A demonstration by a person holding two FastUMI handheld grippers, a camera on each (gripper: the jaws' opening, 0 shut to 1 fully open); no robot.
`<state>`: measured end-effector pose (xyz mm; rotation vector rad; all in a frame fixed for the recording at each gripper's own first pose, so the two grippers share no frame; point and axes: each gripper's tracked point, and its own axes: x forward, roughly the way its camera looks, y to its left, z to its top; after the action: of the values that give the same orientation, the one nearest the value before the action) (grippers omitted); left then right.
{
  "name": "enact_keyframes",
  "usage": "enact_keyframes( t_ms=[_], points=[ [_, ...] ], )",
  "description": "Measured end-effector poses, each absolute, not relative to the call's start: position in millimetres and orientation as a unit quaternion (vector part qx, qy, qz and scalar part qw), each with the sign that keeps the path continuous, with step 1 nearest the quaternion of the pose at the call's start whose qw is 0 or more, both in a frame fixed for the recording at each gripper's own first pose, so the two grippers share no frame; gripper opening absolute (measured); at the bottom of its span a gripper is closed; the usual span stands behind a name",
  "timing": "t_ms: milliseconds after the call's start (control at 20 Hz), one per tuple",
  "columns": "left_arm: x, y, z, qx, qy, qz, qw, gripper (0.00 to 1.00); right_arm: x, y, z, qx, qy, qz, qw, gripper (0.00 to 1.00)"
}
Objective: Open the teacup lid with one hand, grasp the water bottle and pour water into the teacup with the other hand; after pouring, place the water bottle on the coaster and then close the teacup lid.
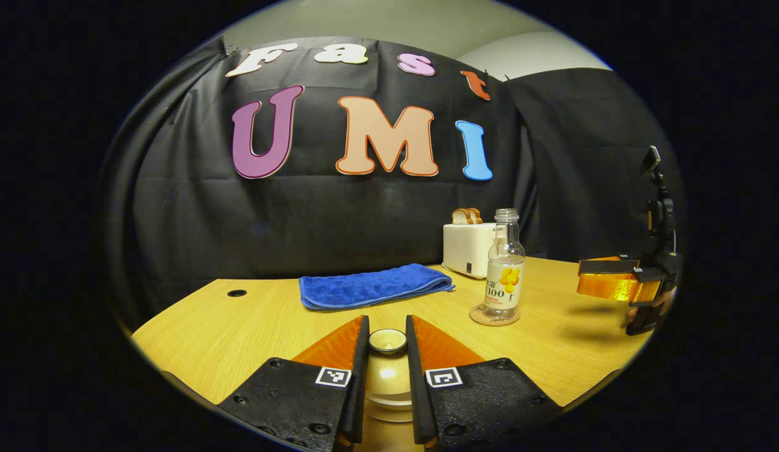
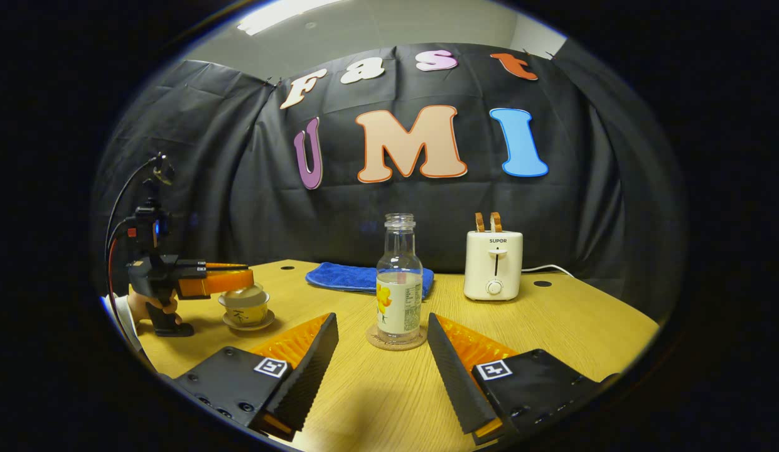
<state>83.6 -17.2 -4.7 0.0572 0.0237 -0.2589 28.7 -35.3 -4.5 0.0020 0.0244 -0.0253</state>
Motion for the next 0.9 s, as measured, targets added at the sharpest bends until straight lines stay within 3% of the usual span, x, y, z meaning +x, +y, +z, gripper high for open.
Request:
enact_keyframes(
  t_ms=[200,250,400,500,550,600,750,850,900],
  points=[
    [80.6,-27.3,-10.4,0.036,0.03,-0.152,0.987,0.29,26.7,-35.0,-2.2,-0.001,0.004,-0.013,1.0,0.92],
    [80.9,-26.4,-12.0,0.038,0.034,-0.152,0.987,0.29,25.4,-35.7,-3.1,-0.002,0.003,-0.014,1.0,0.99],
    [81.0,-27.8,-15.5,0.038,0.044,-0.153,0.986,0.29,24.8,-35.3,-1.4,-0.001,0.002,-0.015,1.0,0.99],
    [78.9,-28.1,-15.4,0.041,0.05,-0.156,0.986,0.3,25.3,-34.7,-2.9,-0.001,0.003,-0.014,1.0,0.85],
    [80.1,-28.7,-17.5,0.041,0.051,-0.157,0.985,0.33,24.7,-35.0,-2.8,-0.001,0.003,-0.014,1.0,0.85],
    [79.5,-28.6,-16.4,0.042,0.052,-0.156,0.986,0.34,24.2,-35.4,-2.8,-0.001,0.003,-0.015,1.0,0.99],
    [78.3,-26.9,-16.0,0.04,0.049,-0.154,0.986,0.34,24.7,-35.2,-2.3,-0.001,0.003,-0.016,1.0,0.99],
    [78.1,-26.6,-15.3,0.039,0.047,-0.153,0.986,0.42,23.7,-35.9,-3.1,-0.001,0.003,-0.018,1.0,0.99],
    [77.6,-26.2,-15.6,0.039,0.049,-0.152,0.986,0.55,23.6,-36.1,-3.5,-0.001,0.003,-0.019,1.0,0.99]
  ],
)
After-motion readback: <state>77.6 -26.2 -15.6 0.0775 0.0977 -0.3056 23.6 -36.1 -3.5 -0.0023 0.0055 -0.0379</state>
